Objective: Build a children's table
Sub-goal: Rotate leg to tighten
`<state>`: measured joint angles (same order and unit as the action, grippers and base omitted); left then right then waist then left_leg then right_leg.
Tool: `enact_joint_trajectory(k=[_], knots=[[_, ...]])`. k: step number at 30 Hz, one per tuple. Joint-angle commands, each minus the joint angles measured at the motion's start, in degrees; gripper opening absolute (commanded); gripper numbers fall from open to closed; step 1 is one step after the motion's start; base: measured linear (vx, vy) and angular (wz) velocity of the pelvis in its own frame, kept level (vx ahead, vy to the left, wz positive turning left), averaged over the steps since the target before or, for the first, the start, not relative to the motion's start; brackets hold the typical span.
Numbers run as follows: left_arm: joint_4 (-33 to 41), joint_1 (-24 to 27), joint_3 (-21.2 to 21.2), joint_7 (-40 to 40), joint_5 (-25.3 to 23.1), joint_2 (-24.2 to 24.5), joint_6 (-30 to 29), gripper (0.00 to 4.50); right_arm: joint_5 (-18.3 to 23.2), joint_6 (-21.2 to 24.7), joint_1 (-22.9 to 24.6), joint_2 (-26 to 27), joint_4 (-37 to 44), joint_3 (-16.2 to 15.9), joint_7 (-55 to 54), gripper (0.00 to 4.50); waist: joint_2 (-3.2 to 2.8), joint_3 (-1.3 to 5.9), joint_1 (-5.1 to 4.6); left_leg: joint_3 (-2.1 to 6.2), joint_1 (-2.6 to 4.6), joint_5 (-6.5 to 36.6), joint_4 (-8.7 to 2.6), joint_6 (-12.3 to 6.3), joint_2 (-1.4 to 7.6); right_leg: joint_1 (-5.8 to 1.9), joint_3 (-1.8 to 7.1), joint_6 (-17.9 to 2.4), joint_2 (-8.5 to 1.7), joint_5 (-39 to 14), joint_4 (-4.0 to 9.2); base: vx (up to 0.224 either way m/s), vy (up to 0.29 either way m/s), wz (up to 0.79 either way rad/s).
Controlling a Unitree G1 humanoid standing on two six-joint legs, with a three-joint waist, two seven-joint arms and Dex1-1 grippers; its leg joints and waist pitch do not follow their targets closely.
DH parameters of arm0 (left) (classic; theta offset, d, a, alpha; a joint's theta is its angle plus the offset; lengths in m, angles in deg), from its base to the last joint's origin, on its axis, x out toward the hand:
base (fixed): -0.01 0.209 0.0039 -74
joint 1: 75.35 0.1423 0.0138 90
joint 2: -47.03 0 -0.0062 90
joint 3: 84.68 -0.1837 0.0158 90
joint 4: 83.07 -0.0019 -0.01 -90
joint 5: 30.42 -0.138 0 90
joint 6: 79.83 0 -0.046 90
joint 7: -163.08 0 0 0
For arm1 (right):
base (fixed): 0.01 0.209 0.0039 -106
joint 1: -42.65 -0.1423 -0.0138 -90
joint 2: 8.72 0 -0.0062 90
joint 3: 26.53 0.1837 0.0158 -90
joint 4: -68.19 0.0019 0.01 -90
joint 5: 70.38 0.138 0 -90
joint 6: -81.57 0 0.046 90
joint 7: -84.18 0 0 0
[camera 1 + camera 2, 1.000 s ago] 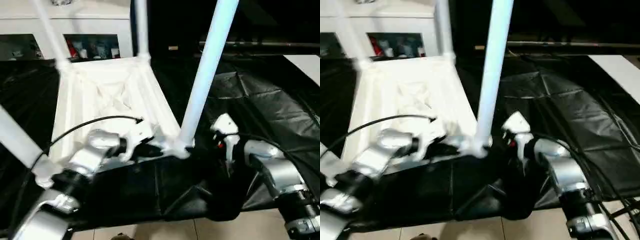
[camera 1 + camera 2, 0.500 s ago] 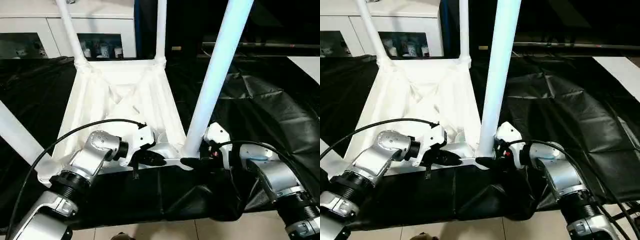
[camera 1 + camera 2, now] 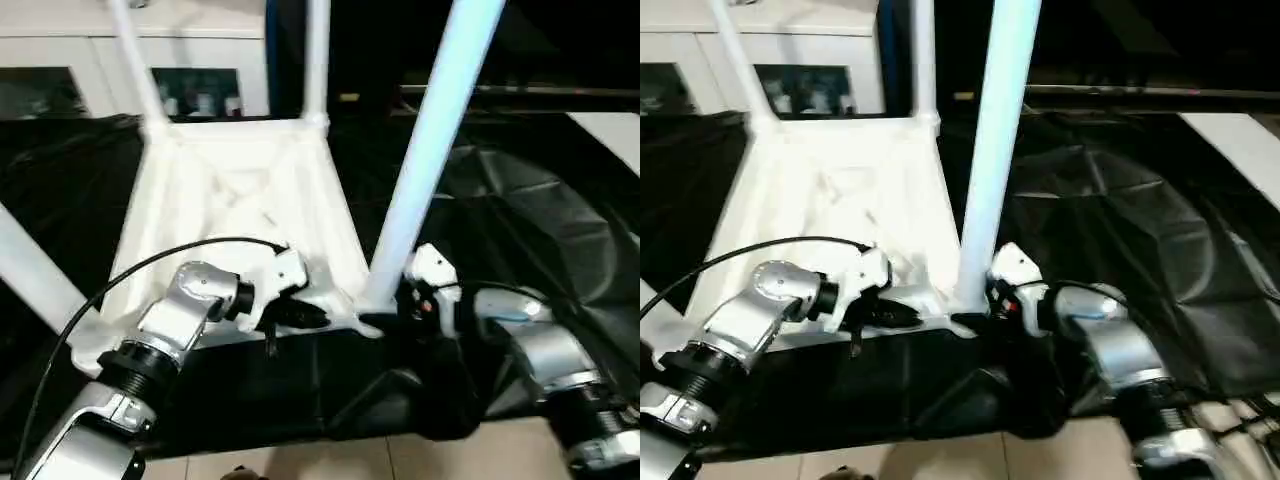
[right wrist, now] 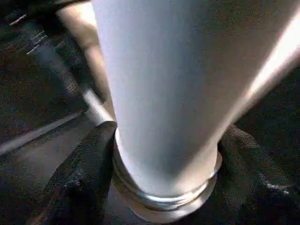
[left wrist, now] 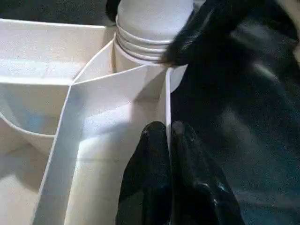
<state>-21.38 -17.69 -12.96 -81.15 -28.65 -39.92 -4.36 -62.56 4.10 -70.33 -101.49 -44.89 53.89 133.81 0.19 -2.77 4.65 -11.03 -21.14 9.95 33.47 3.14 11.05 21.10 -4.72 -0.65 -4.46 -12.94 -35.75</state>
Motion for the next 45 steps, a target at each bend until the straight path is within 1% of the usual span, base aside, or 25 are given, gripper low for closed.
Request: enact_joint_trajectory(k=[1, 3, 4, 5, 6, 7, 8, 9, 12, 13, 16, 20, 21, 22, 23, 25, 27, 29, 32, 33, 35, 36, 38, 43, 45], knots=[[-2.2, -0.5, 0.1, 4.3, 0.2, -3.2, -1.0, 0.0, -2.4, 3.0, -1.2, 1.2, -4.7, 2.3, -10.2, 2.74, 0.24, 2.96, -0.27, 1.39, 0.68, 11.5, -3.97, -0.61, 2.62, -2.01, 3.19, -13.0, -4.6, -9.8, 4.83, 0.0, 0.0, 0.0], [-6.4, -2.4, 3.2, 14.3, 0.4, -8.2, -3.6, 0.0, -3.9, 5.5, -1.7, 5.1, -7.6, 4.7, -21.6, 2.74, 0.12, 2.82, -0.81, 1.37, 1.32, 14.2, -3.98, 1.13, 2.5, -1.46, 3.52, -11.9, -4.65, -15.3, 5.5, 0.0, 0.0, 0.0], [-8.0, -3.1, 3.7, 17.6, 0.2, -10.2, -4.1, 0.0, -4.2, 6.7, -2.0, 7.1, -8.2, 5.9, -26.6, 2.74, 0.33, 2.91, -0.8, 1.5, 1.2, 14.3, -3.97, 1.22, 2.45, -1.68, 3.47, -11.4, -4.74, -16.3, 5.52, 0.0, 0.0, 0.0], [-9.7, -3.8, 4.0, 21.6, -0.6, -12.3, -4.5, 0.0, -4.5, 7.8, -2.5, 9.4, -8.8, 6.9, -31.5, 2.74, 0.11, 2.91, -1.12, 1.33, 1.04, 13.3, -3.98, 1.13, 2.36, -1.56, 3.75, -10.9, -4.48, -15.4, 5.52, 0.0, 0.0, 0.0], [-9.7, -3.8, 4.0, 21.6, -0.6, -12.3, -4.5, 0.0, -4.5, 7.8, -2.5, 9.4, -8.8, 6.9, -31.5, 2.74, 0.11, 2.91, -1.12, 1.33, 1.04, 13.3, -3.98, 1.13, 2.36, -1.56, 3.75, -10.9, -4.48, -15.4, 5.52, 0.0, 0.0, 0.0], [-11.8, -4.7, 3.4, 25.7, -2.3, -14.1, -4.0, 0.0, -5.4, 7.8, -3.1, 11.3, -9.0, 6.7, -34.8, 2.74, 0.42, 2.99, -1.08, 1.37, 0.91, 12.9, -3.84, 0.37, 2.05, -1.74, 3.74, -9.9, -4.5, -16.5, 5.76, 0.0, 0.0, 0.0], [-12.7, -5.0, 2.8, 27.4, -3.5, -14.7, -3.6, 0.0, -5.8, 7.4, -3.3, 11.9, -8.9, 6.2, -35.1, 2.74, 0.13, 3.05, -0.92, 1.37, 1.09, 12.7, -3.82, -0.11, 2.14, -1.47, 3.88, -9.3, -4.54, -16.7, 5.92, 0.0, 0.0, 0.0], [-12.7, -5.0, 2.8, 27.4, -3.5, -14.7, -3.6, 0.0, -5.8, 7.4, -3.3, 11.9, -8.9, 6.2, -35.1, 2.74, 0.14, 3.04, -0.93, 1.32, 1.21, 13.0, -3.81, -0.37, 2.17, -1.34, 3.91, -9.1, -4.48, -16.9, 6.02, 0.0, 0.0, 0.0], [-13.6, -5.6, 1.4, 29.1, -5.7, -14.8, -2.5, 0.0, -6.0, 6.3, -3.8, 12.6, -9.1, 5.5, -34.4, 2.74, -0.04, 3.11, -0.65, 1.38, 0.95, 12.7, -3.94, -1.0, 2.22, -1.46, 3.93, -8.5, -4.39, -16.0, 5.95, 0.0, 0.0, 0.0], [-13.8, -5.8, 1.1, 29.3, -6.2, -14.7, -2.2, 0.0, -5.9, 5.6, -4.0, 12.6, -9.2, 5.3, -33.6, 3.29, -0.08, 3.08, -0.62, 1.4, 1.0, 13.3, -4.03, -0.99, 2.28, -1.39, 3.89, -8.5, -4.42, -16.1, 5.97, 0.0, 0.0, 0.0], [-14.0, -6.0, 0.8, 29.2, -6.7, -14.6, -1.8, 0.0, -5.7, 4.6, -4.3, 12.5, -9.2, 5.3, -33.0, 3.46, -0.09, 3.0, -0.55, 1.42, 1.06, 14.5, -4.15, -0.71, 2.3, -1.25, 3.89, -8.3, -4.41, -17.3, 6.15, 0.0, 0.0, 0.0], [-14.7, -6.1, 0.1, 26.2, -7.4, -12.9, 2.8, 0.0, -4.2, 3.3, -5.4, 10.7, -8.0, 6.5, -30.3, 3.83, -0.05, 2.89, -0.75, 1.57, 0.96, 16.1, -4.31, -0.61, 2.21, -1.23, 3.86, -7.7, -4.49, -19.5, 6.5, 0.0, 0.0, 0.0], [-14.0, -5.4, -0.2, 23.9, -7.3, -11.6, 3.6, 0.0, -3.1, 3.3, -5.2, 9.1, -6.6, 6.1, -25.4, 3.83, -0.08, 2.97, -0.88, 1.61, 0.91, 16.4, -4.3, -0.76, 2.33, -1.28, 3.9, -7.6, -4.57, -19.4, 6.43, 0.0, 0.0, 0.0], [-14.0, -5.4, -0.2, 23.9, -7.3, -11.6, 3.6, 0.0, -3.1, 3.3, -5.2, 9.1, -6.6, 6.1, -25.4, 3.83, -0.08, 2.97, -0.88, 1.61, 0.91, 16.4, -4.3, -0.76, 2.33, -1.28, 3.9, -7.6, -4.57, -19.4, 6.43, 0.0, 0.0, 0.0], [-12.2, -4.1, -0.9, 18.2, -6.4, -9.0, 5.4, 0.0, -3.9, 1.5, -3.5, 3.8, -3.5, 2.4, -15.7, 3.83, 0.02, 2.93, -0.85, 1.6, 0.7, 15.7, -4.26, -1.36, 2.36, -1.4, 3.81, -8.0, -4.5, -18.2, 6.4, 0.0, 0.0, 0.0], [-11.6, -3.7, -1.1, 16.5, -6.2, -8.2, 5.6, 0.0, -4.2, 0.8, -2.9, 2.2, -2.5, 1.3, -12.9, 3.83, 0.11, 2.99, -0.57, 1.47, 0.51, 14.6, -4.06, -2.14, 2.52, -1.57, 3.97, -8.1, -4.59, -16.2, 6.15, 0.0, 0.0, 0.0], [-9.1, -2.1, -2.1, 7.8, -4.3, -5.5, 10.2, 0.0, -3.3, -0.3, -1.3, -1.7, 0.7, -0.6, -5.6, 3.83, 0.3, 3.1, -0.61, 1.4, 0.2, 13.0, -3.95, -3.05, 2.4, -1.69, 3.96, -8.4, -4.58, -14.5, 5.96, 0.0, 0.0, 0.0], [-6.6, -1.0, -2.7, 2.8, -2.8, -3.7, 9.5, 0.0, -2.3, 0.0, -0.8, -3.3, 2.5, -0.9, -2.5, 3.83, 0.1, 3.62, -0.51, 1.32, 0.13, 9.4, -3.62, -4.03, 2.53, -1.85, 3.93, -10.4, -4.53, -8.5, 5.0, 0.0, 0.0, 0.0], [-4.0, -0.1, -4.1, -2.3, -2.0, -1.3, 10.1, 0.0, -1.0, 0.4, -0.4, -5.1, 4.5, -1.0, 1.6, 3.83, -0.14, 3.79, -0.61, 1.25, 0.05, 7.0, -3.41, -5.22, 2.65, -1.71, 3.75, -12.6, -4.17, -2.3, 4.21, 0.0, 0.0, 0.0], [-2.8, 0.3, -4.2, -4.2, -1.1, -0.8, 10.2, 0.0, -0.3, 0.6, -0.4, -5.8, 5.1, -1.3, 3.1, 3.83, -0.39, 3.95, -0.41, 1.17, 0.2, 5.7, -3.18, -6.04, 2.94, -1.54, 3.69, -14.3, -4.1, 1.7, 3.65, 0.0, 0.0, 0.0], [-1.2, 0.8, -4.1, -6.4, -0.1, -0.2, 9.8, 0.0, 0.6, 0.9, -0.2, -6.6, 6.2, -1.7, 5.3, 3.83, -0.49, 3.95, -0.1, 1.03, 0.28, 4.9, -3.0, -6.51, 3.08, -1.33, 3.61, -15.2, -3.96, 4.0, 3.33, 0.0, 0.0, 0.0], [-0.7, 1.0, -4.1, -7.1, 0.2, 0.0, 9.6, 0.0, 0.9, 1.2, -0.1, -6.8, 6.7, -2.0, 6.4, 3.83, -0.44, 3.89, -0.01, 1.02, 0.21, 5.1, -2.99, -6.52, 3.1, -1.36, 3.63, -15.3, -4.03, 4.1, 3.26, 0.0, 0.0, 0.0], [-0.2, 1.2, -4.1, -7.8, 0.4, 0.2, 9.4, 0.0, 1.1, 1.7, 0.1, -6.9, 7.2, -2.4, 7.7, 3.83, -0.39, 3.78, 0.58, 0.81, 0.53, 7.0, -3.05, -5.87, 3.14, -1.24, 3.71, -15.2, -4.25, 1.8, 3.48, 0.0, 0.0, 0.0], [-0.2, 1.4, -4.0, -8.1, 0.2, 0.4, 9.4, 0.0, 1.0, 1.5, 0.2, -6.2, 6.8, -2.9, 9.0, 3.42, 0.04, 3.49, 0.59, 0.84, 0.38, 8.9, -3.26, -4.05, 2.95, -1.31, 3.91, -13.7, -4.57, -3.6, 4.03, 0.0, 0.0, 0.0], [0.1, 1.7, -3.9, -8.1, 0.1, 0.5, 9.2, 0.0, 1.0, 1.5, 0.1, -6.2, 6.6, -3.2, 9.3, 3.28, 0.2, 3.52, 0.61, 0.84, 0.38, 8.7, -3.23, -3.91, 2.93, -1.33, 3.96, -13.3, -4.62, -4.1, 4.07, 0.0, 0.0, 0.0]])
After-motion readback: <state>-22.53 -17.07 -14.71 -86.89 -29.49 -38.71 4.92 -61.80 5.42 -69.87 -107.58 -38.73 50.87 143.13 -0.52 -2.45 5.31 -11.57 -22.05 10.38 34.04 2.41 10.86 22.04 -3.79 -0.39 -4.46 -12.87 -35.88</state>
